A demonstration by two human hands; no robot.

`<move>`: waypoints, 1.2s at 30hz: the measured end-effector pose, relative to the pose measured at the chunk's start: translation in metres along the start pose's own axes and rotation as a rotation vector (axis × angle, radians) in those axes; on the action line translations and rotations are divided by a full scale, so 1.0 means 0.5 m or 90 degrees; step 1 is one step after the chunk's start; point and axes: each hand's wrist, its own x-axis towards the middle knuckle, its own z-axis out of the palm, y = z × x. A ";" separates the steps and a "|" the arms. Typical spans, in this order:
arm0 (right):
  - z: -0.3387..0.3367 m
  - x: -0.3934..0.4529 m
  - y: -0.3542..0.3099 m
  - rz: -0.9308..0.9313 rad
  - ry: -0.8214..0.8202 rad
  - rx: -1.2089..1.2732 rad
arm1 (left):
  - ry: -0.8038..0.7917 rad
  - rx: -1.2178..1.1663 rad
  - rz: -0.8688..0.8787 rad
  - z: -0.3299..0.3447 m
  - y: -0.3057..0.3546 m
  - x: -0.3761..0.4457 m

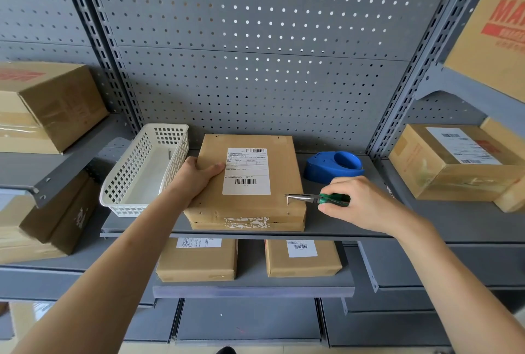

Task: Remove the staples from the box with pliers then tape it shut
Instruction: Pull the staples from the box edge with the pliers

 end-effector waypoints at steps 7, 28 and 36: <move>-0.013 0.011 -0.002 -0.013 0.065 0.037 | -0.002 -0.007 -0.005 -0.002 -0.001 -0.001; -0.030 0.080 -0.050 -0.014 0.120 0.071 | -0.017 -0.021 -0.021 -0.003 -0.001 -0.002; -0.047 0.119 -0.075 0.013 0.112 0.107 | -0.046 -0.048 -0.030 -0.011 0.002 -0.004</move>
